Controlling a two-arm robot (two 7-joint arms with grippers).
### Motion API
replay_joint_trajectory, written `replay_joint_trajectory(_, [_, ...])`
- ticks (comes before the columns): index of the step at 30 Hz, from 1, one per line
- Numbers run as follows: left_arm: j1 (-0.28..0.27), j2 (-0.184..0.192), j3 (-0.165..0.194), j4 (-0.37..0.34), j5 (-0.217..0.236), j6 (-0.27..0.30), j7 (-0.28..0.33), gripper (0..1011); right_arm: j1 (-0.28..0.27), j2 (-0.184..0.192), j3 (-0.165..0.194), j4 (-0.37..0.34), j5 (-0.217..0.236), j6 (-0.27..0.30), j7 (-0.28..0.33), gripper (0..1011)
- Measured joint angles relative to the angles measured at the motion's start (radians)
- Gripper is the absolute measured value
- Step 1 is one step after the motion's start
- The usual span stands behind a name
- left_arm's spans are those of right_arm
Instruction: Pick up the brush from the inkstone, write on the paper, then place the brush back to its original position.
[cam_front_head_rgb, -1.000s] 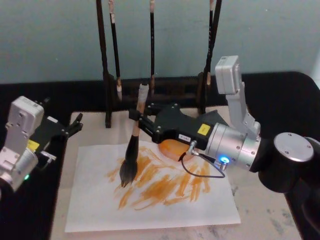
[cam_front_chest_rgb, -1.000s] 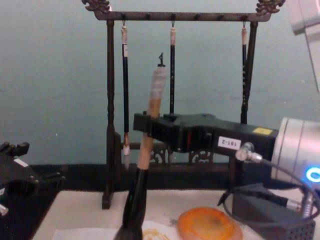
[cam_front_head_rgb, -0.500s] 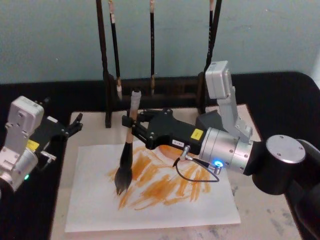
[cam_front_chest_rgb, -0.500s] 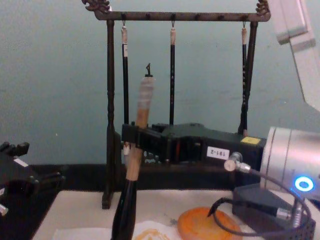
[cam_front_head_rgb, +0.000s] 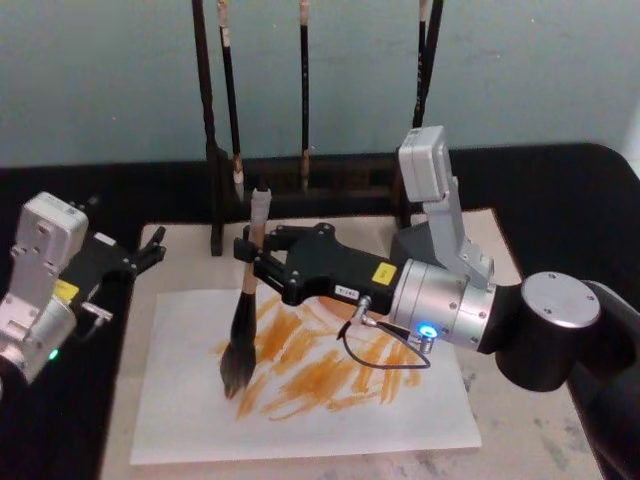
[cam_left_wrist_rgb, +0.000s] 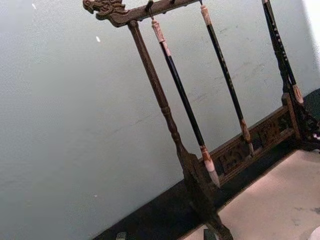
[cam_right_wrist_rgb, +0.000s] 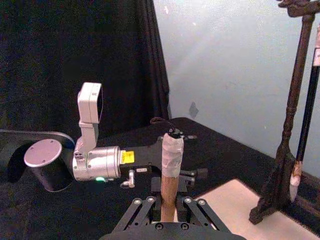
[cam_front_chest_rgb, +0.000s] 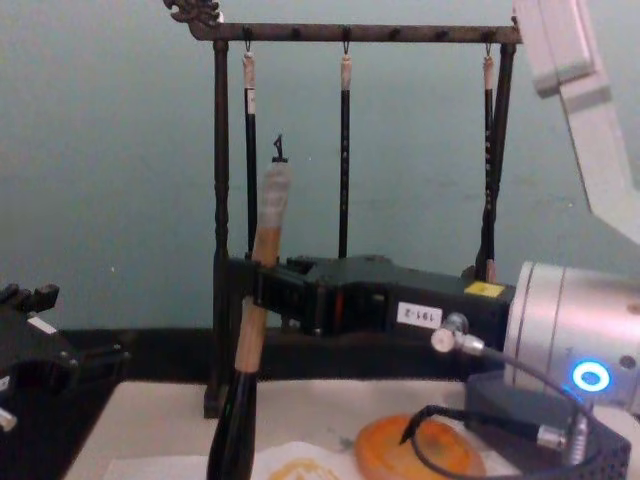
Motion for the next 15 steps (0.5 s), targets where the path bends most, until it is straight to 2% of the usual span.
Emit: replay_joint_trajectory(15, [0.0,0.0,0.0,0.0,0.0,0.0,0.0,1001,0.015,-0.012,-0.008,0.031,-0.003,0.001,0.003,164])
